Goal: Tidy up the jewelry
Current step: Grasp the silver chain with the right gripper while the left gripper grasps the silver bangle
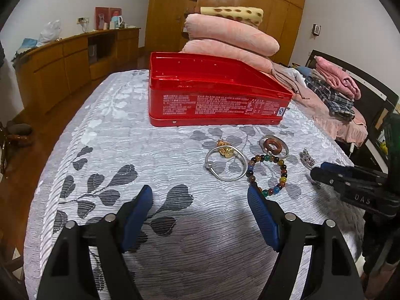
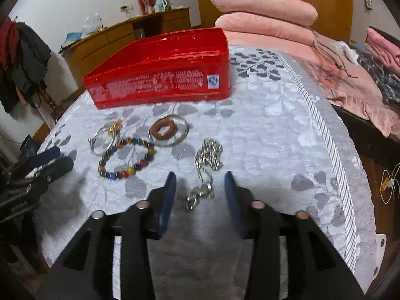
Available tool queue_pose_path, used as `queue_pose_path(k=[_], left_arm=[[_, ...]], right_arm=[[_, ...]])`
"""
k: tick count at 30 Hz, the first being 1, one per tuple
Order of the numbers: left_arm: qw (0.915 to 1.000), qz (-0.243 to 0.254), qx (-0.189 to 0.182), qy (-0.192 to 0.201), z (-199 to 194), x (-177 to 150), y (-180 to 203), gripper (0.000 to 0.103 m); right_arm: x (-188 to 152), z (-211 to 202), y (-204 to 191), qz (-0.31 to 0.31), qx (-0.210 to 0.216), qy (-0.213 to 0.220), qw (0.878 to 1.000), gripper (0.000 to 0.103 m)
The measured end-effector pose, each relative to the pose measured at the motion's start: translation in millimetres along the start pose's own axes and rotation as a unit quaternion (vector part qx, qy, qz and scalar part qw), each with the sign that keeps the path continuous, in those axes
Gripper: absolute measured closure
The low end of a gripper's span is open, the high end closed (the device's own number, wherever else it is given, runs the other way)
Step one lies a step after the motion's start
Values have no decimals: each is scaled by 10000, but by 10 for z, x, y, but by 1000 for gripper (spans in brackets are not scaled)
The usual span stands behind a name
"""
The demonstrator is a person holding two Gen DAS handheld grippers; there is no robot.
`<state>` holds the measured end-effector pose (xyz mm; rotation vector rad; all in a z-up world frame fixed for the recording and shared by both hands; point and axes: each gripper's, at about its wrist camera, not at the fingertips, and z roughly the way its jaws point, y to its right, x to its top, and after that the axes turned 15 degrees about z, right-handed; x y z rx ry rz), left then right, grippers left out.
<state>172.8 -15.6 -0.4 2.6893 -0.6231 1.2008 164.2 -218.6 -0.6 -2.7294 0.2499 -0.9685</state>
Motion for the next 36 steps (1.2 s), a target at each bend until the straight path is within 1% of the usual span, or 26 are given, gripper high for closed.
queue_pose_path(k=[2, 5, 8, 9, 10, 12, 14, 16, 18, 20, 23, 26, 27, 30, 35, 36], left_arm=[[10000, -2, -3, -19, 10, 2, 1, 26], [10000, -19, -26, -27, 22, 9, -1, 26], [10000, -18, -53, -30, 50, 38, -1, 26], [10000, -8, -50, -26, 66, 63, 2, 26], [10000, 8, -46, -19, 82, 86, 2, 26], [10000, 75, -42, -27, 127, 145, 20, 26], [9999, 127, -75, -85, 199, 206, 40, 26], [9997, 94, -148, -177, 277, 252, 38, 29], [9986, -57, -333, -416, 405, 295, -8, 42], [9978, -198, -405, -495, 454, 311, -46, 44], [9976, -283, -499, -386, 438, 358, -58, 45], [9980, -163, -494, -359, 440, 391, 40, 44], [9978, -117, -525, -379, 459, 405, 76, 44], [9974, -21, -419, -580, 552, 426, 139, 44], [9973, 79, -318, -658, 581, 446, 176, 44], [9973, 99, -301, -664, 579, 447, 181, 49]], right_arm=[[41, 45, -3, 54, 39, 7, 10000, 62], [102, 162, -14, 37, -72, -39, 10000, 62], [173, 224, -27, 17, -92, -50, 9999, 63], [185, 250, -33, -7, -137, -71, 9999, 65], [198, 265, -48, -68, -233, -55, 9997, 72], [190, 264, -64, -165, -387, -4, 9991, 81], [191, 255, -30, -104, -296, 2, 9995, 84], [196, 247, 11, -24, -192, -7, 9998, 84], [195, 243, 17, -13, -157, -10, 9999, 85], [197, 244, 21, -22, -129, -12, 9999, 85], [191, 243, 3, -46, -123, -14, 9999, 84], [195, 244, 9, -27, -77, -26, 10000, 84], [193, 244, 10, -17, -65, -31, 10000, 84], [186, 237, 6, -17, -50, -32, 10000, 84], [191, 237, 15, 1, -15, -40, 10000, 84], [192, 237, 18, 8, -6, -41, 10000, 84]])
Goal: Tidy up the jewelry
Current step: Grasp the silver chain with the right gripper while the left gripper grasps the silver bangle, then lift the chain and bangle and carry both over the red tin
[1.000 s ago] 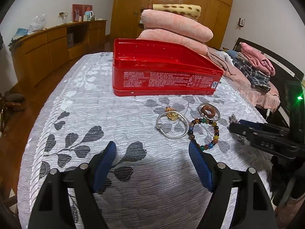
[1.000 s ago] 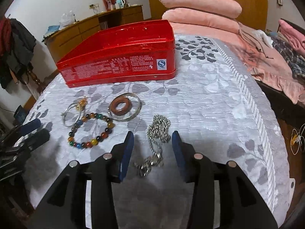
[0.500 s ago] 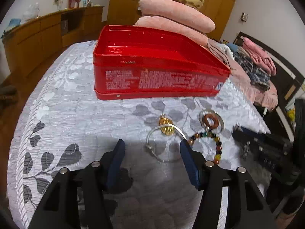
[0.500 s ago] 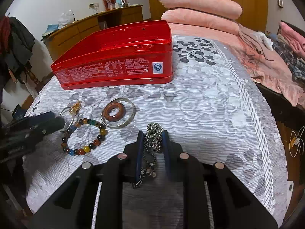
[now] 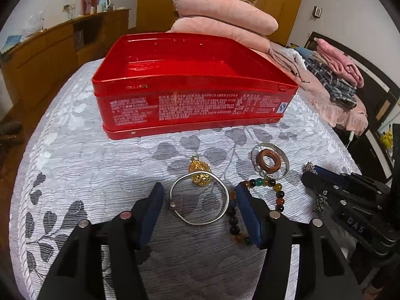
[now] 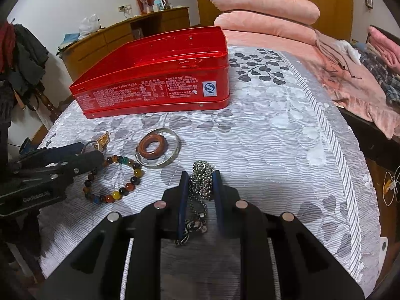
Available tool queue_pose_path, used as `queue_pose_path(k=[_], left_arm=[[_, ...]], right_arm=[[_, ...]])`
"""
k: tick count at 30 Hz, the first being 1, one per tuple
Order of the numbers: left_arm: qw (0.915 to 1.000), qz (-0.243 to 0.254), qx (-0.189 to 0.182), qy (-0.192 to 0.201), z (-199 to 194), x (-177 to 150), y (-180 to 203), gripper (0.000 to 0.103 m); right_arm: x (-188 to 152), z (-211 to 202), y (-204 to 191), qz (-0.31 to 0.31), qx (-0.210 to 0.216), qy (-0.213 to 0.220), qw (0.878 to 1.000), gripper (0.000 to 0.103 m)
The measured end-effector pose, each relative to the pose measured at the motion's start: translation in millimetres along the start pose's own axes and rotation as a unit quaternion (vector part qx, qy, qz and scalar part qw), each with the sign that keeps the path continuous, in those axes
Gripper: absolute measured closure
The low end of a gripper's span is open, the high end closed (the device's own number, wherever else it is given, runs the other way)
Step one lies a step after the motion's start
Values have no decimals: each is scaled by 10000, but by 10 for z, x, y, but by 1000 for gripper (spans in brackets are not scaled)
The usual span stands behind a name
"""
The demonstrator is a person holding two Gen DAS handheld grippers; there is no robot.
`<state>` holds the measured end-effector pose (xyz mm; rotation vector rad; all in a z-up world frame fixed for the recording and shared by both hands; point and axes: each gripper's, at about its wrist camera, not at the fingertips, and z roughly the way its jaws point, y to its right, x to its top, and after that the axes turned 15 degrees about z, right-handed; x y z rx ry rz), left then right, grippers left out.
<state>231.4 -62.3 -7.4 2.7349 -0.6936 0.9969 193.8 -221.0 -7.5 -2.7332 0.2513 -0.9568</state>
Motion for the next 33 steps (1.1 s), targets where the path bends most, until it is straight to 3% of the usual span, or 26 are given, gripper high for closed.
queue_pose_path(k=[2, 18, 22, 33], left_arm=[[10000, -31, 28, 14, -8, -6, -15, 54], [9995, -226, 171, 145, -182, -226, -175, 54], [9995, -164, 219, 167, -175, -223, -146, 54], [9976, -282, 190, 601, -441, -216, -177, 54]], right_arm=[[2, 1, 3, 7, 5, -1, 10000, 84], [-4, 29, -63, -185, -178, -8, 9997, 79], [-11, 28, -77, -221, -272, 34, 9994, 85], [-12, -227, -213, -310, -96, 302, 9990, 86]])
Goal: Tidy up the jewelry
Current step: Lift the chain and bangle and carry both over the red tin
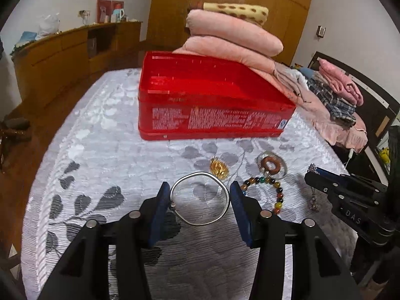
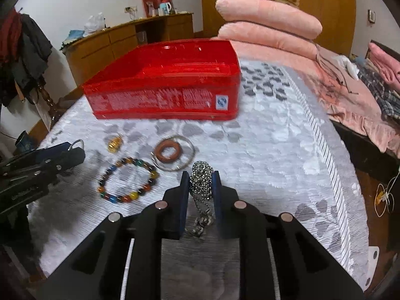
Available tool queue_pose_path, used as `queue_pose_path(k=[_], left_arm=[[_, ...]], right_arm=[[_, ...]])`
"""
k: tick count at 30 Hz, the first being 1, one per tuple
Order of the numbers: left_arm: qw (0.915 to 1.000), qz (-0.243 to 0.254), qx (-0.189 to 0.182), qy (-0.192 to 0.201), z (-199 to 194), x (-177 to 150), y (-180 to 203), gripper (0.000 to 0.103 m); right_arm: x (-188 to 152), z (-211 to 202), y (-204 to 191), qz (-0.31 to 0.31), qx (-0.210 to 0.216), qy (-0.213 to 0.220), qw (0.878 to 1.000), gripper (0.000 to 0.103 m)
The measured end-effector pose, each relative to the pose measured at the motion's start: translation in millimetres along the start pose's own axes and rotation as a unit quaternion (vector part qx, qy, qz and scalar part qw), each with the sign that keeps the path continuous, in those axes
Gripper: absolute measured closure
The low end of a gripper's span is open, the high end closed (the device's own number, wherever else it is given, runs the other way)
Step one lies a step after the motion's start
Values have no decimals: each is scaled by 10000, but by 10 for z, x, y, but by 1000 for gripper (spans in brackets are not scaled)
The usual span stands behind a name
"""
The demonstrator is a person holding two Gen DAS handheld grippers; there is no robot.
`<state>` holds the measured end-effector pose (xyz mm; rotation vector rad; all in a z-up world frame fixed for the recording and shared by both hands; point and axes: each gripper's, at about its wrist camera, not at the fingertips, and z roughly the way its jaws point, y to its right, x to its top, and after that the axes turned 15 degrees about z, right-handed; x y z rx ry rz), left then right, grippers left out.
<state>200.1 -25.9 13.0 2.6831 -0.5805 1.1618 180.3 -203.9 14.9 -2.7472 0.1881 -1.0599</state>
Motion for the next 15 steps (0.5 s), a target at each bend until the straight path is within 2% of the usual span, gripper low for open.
queue_pose_path(k=[15], left_arm=[[9987, 111, 84, 493, -174, 394, 40, 54]], right_arm=[[356, -308, -210, -58, 354, 432, 9984, 86]])
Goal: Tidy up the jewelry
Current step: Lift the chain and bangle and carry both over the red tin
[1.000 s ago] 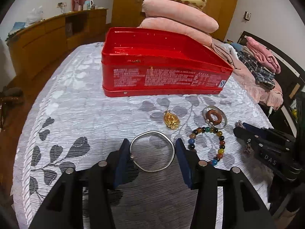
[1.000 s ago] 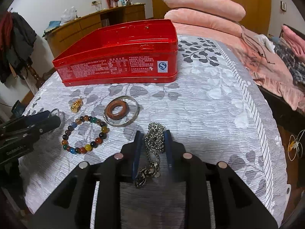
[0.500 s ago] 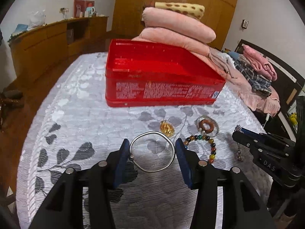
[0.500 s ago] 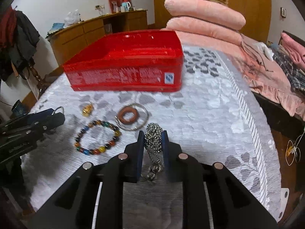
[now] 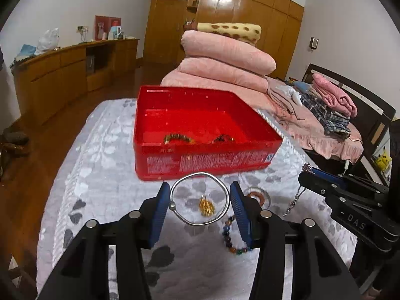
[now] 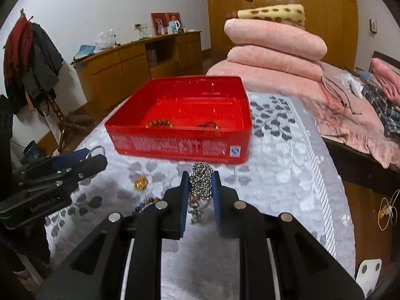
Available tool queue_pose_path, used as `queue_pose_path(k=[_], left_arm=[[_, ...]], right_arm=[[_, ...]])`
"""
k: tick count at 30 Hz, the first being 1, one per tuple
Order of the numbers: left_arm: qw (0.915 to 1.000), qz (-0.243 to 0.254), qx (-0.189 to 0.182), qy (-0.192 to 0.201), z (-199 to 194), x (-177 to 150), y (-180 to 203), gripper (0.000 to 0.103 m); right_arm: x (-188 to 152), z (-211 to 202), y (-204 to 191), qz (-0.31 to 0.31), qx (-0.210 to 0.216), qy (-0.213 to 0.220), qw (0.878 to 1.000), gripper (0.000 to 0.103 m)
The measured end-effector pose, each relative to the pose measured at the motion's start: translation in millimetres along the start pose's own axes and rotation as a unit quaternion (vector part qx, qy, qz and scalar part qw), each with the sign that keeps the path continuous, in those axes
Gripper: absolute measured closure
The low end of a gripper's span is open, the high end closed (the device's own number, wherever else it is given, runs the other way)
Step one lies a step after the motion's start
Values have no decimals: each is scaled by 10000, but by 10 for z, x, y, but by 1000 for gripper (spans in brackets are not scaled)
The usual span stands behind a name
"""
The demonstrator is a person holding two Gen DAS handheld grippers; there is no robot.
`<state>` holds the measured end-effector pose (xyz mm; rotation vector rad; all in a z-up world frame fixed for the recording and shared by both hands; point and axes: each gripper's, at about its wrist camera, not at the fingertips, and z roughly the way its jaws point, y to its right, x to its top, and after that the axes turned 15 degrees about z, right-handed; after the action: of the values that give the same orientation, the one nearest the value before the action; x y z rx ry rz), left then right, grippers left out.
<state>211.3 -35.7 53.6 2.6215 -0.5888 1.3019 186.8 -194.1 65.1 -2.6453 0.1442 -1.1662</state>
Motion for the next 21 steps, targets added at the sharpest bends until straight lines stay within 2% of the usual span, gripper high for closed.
queue_pose_path(k=[9, 21], left_arm=[[9996, 60, 137, 243, 11, 289, -45, 54], [9988, 6, 248, 415, 165, 634, -156, 54]], right_arm=[[334, -33, -94, -79, 98, 268, 9996, 86], [741, 136, -153, -78, 188, 384, 9991, 86]])
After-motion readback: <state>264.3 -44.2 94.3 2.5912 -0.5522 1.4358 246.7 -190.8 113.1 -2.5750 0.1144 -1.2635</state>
